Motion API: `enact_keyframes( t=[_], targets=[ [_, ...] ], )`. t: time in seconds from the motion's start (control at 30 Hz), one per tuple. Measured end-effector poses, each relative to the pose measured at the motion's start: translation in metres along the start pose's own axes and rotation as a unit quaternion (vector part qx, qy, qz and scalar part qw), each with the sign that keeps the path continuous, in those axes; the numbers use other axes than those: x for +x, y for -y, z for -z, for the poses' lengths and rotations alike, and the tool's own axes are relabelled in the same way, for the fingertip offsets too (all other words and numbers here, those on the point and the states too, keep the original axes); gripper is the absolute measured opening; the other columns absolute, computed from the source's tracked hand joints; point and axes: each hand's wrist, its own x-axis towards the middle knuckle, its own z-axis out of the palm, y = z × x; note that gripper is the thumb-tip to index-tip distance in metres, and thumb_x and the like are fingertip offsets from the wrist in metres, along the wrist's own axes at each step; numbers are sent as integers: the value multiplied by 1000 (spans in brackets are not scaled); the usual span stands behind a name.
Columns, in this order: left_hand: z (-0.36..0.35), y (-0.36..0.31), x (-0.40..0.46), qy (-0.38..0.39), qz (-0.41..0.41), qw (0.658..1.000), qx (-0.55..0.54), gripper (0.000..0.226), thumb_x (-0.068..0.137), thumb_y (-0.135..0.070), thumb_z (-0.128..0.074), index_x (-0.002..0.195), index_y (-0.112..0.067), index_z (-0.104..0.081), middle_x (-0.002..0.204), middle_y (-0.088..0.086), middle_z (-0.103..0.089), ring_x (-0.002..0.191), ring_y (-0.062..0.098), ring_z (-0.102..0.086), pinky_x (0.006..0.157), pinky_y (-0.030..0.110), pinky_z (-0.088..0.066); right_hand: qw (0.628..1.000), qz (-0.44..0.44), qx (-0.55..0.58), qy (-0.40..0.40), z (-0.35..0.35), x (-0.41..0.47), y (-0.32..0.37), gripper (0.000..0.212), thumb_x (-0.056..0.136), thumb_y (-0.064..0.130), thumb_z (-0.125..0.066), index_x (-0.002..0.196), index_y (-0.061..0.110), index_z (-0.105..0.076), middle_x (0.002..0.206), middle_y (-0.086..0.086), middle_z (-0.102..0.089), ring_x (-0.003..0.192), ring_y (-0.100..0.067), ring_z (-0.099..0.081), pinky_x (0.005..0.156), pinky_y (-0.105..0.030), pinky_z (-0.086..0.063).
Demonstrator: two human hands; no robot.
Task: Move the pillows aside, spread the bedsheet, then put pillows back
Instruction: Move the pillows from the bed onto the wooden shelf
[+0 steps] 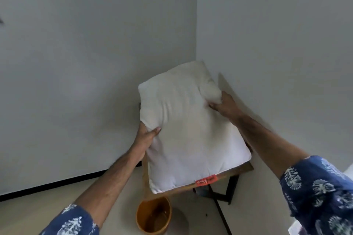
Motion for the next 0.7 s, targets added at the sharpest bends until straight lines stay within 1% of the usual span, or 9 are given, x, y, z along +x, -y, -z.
enact_keyframes(
  t=[0.1,0.2,0.3,0.4,0.43,0.47,0.53,0.6,0.7],
  targets=[
    [-31,5,61,30,11,999,14,75,89,-14,-76,153,-16,-36,149,-1,-50,137,18,-48,119,39,-34,997,-11,-71,5,3,70,-11,76,79,27,-81,140,-2,-46,142,-25,-48,131,-37,-49,109,-45,-43],
    [-57,5,104,28,17,999,37,74,89,-17,-77,152,-14,-39,145,-3,-51,132,17,-50,117,36,-37,994,-14,-109,-4,6,120,-20,68,86,17,-74,142,-5,-43,142,-26,-46,132,-40,-48,110,-47,-41],
    [-73,16,140,37,50,994,95,73,81,-39,-79,144,-17,-49,137,-2,-60,123,17,-58,109,37,-46,983,-8,-184,-6,3,144,-34,65,92,15,-65,148,-1,-35,141,-28,-41,128,-44,-48,107,-48,-42],
    [-87,20,164,96,137,956,240,72,78,-58,-74,127,-7,-60,124,8,-67,106,21,-66,85,34,-57,960,43,-276,20,-12,146,-44,67,98,28,-59,155,9,-28,156,-22,-30,139,-42,-37,113,-47,-35],
    [-93,26,167,89,156,936,304,73,82,-59,-71,128,-3,-58,128,12,-63,108,25,-64,80,32,-56,954,61,-289,45,-22,144,-50,69,100,38,-56,157,13,-27,161,-18,-24,145,-38,-30,117,-46,-31],
    [-99,34,167,66,155,920,354,82,87,-61,-65,138,0,-48,139,17,-54,121,30,-57,88,35,-53,949,70,-300,75,-33,140,-55,72,100,49,-51,158,17,-24,165,-14,-18,149,-35,-23,121,-45,-25],
    [-106,47,159,20,77,908,412,96,95,-65,-48,158,-2,-13,165,19,-14,152,36,-16,121,51,-25,933,72,-331,123,-55,129,-64,84,93,75,-31,160,26,-18,169,-8,-11,153,-29,-15,124,-45,-15],
    [-109,64,154,47,-54,887,456,84,101,-63,-27,161,-14,8,168,6,16,155,26,16,124,53,5,920,76,-362,130,-72,119,-79,97,80,86,-6,160,31,-15,170,-4,-8,155,-26,-10,125,-46,-8],
    [-111,75,159,147,-166,828,516,72,98,-64,4,160,-28,12,167,-7,21,153,14,22,125,53,6,914,91,-384,97,-82,113,-99,91,85,81,-3,160,32,-18,169,-3,-12,155,-24,-13,125,-47,-8]
  ],
)
